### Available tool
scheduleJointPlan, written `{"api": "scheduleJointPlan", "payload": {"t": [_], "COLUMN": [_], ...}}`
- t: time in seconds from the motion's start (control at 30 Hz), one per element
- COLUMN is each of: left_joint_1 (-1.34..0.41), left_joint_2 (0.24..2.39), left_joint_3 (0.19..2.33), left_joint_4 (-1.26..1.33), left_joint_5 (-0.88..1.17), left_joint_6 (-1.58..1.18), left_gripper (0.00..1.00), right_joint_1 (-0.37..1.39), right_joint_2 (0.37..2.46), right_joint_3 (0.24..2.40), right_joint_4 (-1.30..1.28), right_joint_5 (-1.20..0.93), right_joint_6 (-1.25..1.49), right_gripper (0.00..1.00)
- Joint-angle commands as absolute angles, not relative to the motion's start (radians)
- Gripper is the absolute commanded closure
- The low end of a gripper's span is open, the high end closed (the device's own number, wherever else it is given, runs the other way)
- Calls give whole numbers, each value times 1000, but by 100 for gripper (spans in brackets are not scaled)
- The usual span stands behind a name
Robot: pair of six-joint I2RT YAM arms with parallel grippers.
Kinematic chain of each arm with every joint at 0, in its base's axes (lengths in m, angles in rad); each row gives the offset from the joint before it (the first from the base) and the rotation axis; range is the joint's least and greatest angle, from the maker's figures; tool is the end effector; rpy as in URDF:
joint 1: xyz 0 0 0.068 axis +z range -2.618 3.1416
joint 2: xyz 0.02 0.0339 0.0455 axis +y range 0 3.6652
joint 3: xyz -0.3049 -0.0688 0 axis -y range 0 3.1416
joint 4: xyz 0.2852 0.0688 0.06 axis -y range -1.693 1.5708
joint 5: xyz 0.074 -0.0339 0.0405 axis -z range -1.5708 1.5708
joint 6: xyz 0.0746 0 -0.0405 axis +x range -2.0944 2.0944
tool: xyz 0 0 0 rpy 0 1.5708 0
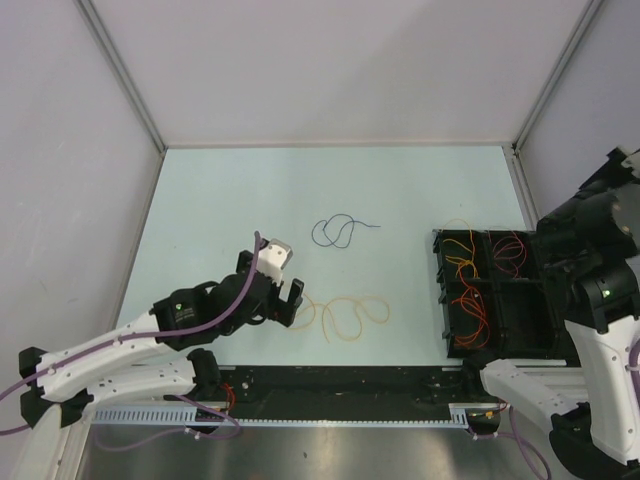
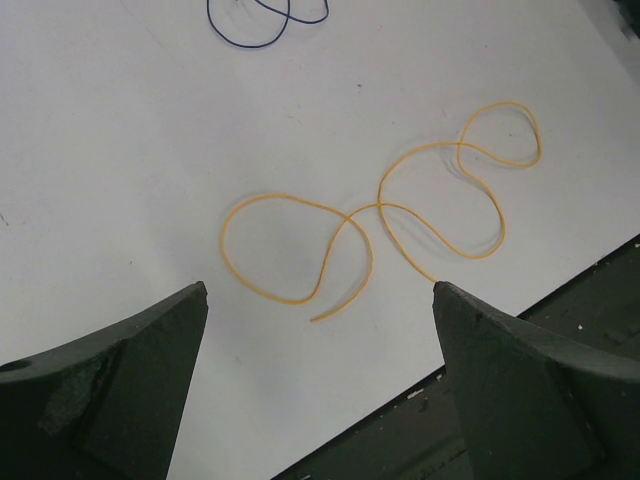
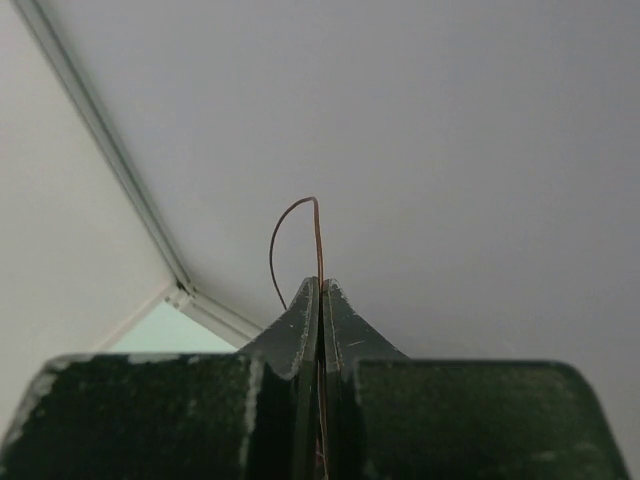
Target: Untangle the cables
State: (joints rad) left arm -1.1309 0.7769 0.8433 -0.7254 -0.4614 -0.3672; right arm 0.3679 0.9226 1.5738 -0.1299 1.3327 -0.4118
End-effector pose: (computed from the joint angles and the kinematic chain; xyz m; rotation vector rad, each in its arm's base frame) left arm 0.1129 -0.1618 0.3198 0.5734 2.0948 -0.3493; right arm 0.1248 -0.0296 0.6228 0.7769 1.2776 -0.7305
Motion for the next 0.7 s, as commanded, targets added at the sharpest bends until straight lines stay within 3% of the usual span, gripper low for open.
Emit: {"api": "scheduleJointPlan", "payload": {"t": [0.0, 0.1, 0.3, 0.67], "left_joint_1": [-1152, -1155, -1163, -1169], "left_joint_2": [753, 749, 750, 765], "left_joint_3": [841, 841, 841, 841], "left_joint_4": [-739, -739, -738, -735], "left_joint_5": [-500, -503, -502, -488], "left_joint_6": [-382, -385, -385, -379], "left_gripper": [0, 0, 0, 0], "right_joint_1": [367, 350, 239, 23], "right_joint_2": [917, 907, 839, 830], "right_joint_3": [1537, 1494, 1404, 1283], "right_joint_4": [-471, -567, -866, -1000], "right_joint_5": [1310, 1325, 1143, 1006], "right_joint_6": [-82, 4, 357, 437], "right_gripper": [100, 100, 100, 100]}}
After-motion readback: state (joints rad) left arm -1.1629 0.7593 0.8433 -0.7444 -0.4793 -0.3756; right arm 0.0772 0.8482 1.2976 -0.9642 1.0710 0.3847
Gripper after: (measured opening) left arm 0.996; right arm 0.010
